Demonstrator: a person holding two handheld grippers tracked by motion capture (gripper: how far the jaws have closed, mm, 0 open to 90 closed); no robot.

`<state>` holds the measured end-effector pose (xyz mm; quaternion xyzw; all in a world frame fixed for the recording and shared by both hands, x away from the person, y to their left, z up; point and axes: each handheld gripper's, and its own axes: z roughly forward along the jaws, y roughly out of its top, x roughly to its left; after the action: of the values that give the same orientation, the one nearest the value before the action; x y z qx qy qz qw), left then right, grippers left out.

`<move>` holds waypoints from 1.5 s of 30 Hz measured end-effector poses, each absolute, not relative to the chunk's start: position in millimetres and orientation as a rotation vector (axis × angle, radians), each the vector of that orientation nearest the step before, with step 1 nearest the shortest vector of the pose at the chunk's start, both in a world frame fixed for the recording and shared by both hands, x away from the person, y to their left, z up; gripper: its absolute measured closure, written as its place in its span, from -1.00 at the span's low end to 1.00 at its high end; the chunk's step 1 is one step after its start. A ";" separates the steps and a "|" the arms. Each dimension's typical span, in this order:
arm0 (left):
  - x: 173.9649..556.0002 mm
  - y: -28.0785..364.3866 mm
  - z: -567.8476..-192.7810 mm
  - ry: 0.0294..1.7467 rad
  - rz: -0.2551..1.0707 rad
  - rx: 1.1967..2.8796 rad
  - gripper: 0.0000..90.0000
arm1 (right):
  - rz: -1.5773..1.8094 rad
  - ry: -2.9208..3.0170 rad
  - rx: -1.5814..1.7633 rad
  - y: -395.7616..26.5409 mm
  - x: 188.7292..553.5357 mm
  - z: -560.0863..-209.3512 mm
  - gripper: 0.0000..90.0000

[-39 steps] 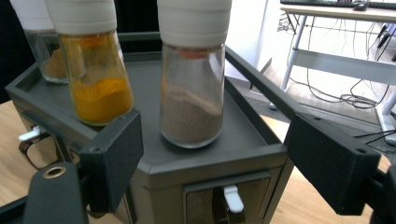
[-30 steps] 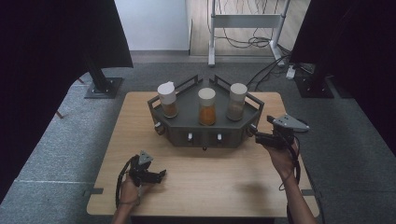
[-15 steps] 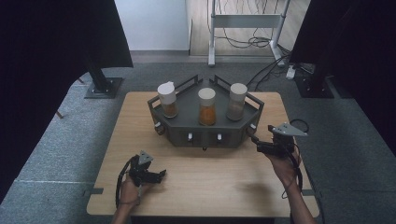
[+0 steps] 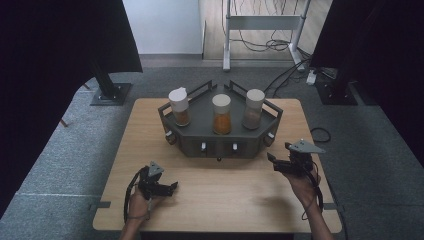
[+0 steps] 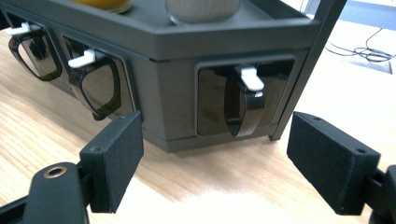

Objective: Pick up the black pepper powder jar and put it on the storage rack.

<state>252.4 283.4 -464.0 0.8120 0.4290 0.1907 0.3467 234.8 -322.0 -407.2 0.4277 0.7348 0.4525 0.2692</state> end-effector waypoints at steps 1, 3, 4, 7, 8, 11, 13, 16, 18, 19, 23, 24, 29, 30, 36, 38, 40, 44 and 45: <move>252.3 283.3 -464.1 1.113 0.495 2.106 -0.93 | 1.219 1.983 1.156 -322.2 234.5 -408.5 -0.60; 252.3 283.3 -464.1 1.113 0.495 2.106 -0.93 | 1.214 1.989 1.162 -322.4 234.2 -410.6 -0.60; 252.3 283.3 -464.0 1.113 0.495 2.106 -0.93 | 1.212 1.994 1.163 -322.7 234.3 -411.5 -0.60; 252.3 283.3 -464.1 1.113 0.495 2.106 -0.93 | 1.202 2.004 1.171 -322.8 234.0 -414.0 -0.60; 252.3 283.3 -464.0 1.113 0.495 2.106 -0.93 | 1.200 2.006 1.173 -323.1 233.8 -415.0 -0.60; 252.3 283.3 -464.1 1.114 0.495 2.106 -0.93 | 1.193 2.013 1.183 -324.2 233.1 -418.0 -0.60; 252.3 283.3 -464.0 1.113 0.495 2.106 -0.93 | 1.189 2.016 1.192 -325.0 232.4 -420.5 -0.60; 252.3 283.2 -464.1 1.114 0.495 2.106 -0.93 | 1.182 2.023 1.208 -326.5 231.7 -424.9 -0.60; 252.3 283.1 -464.0 1.115 0.495 2.106 -0.93 | 1.178 2.028 1.219 -327.3 231.4 -427.7 -0.60; 252.3 283.1 -464.0 1.115 0.495 2.106 -0.93 | 1.175 2.030 1.223 -327.6 231.4 -429.1 -0.60; 252.3 283.1 -464.0 1.115 0.496 2.106 -0.93 | 1.166 2.039 1.238 -328.1 230.6 -434.8 -0.60; 252.2 283.1 -464.0 1.115 0.496 2.106 -0.93 | 1.160 2.042 1.240 -327.7 230.2 -436.0 -0.60; 252.2 283.0 -464.0 1.115 0.496 2.106 -0.93 | 1.134 2.057 1.244 -326.4 228.7 -440.5 -0.60; 252.2 283.0 -464.0 1.115 0.496 2.106 -0.93 | 1.126 2.060 1.243 -326.2 228.1 -442.3 -0.60; 252.0 282.7 -464.1 1.117 0.496 2.104 -0.93 | 1.093 2.069 1.252 -325.4 226.3 -447.7 -0.60; 252.0 282.7 -464.1 1.117 0.497 2.104 -0.93 | 1.078 2.074 1.252 -324.8 225.5 -450.4 -0.60; 252.0 282.7 -464.1 1.117 0.496 2.104 -0.93 | 1.064 2.078 1.254 -323.6 225.1 -452.3 -0.60; 252.0 282.7 -464.1 1.117 0.496 2.104 -0.93 | 1.051 2.085 1.257 -323.1 225.2 -455.9 -0.61; 252.0 282.7 -464.1 1.117 0.496 2.104 -0.93 | 1.039 2.089 1.257 -322.2 225.1 -457.9 -0.61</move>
<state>252.0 282.7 -464.1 0.8111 0.4306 0.1913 0.3466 225.1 -322.2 -457.9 0.4602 0.7645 0.3802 0.2432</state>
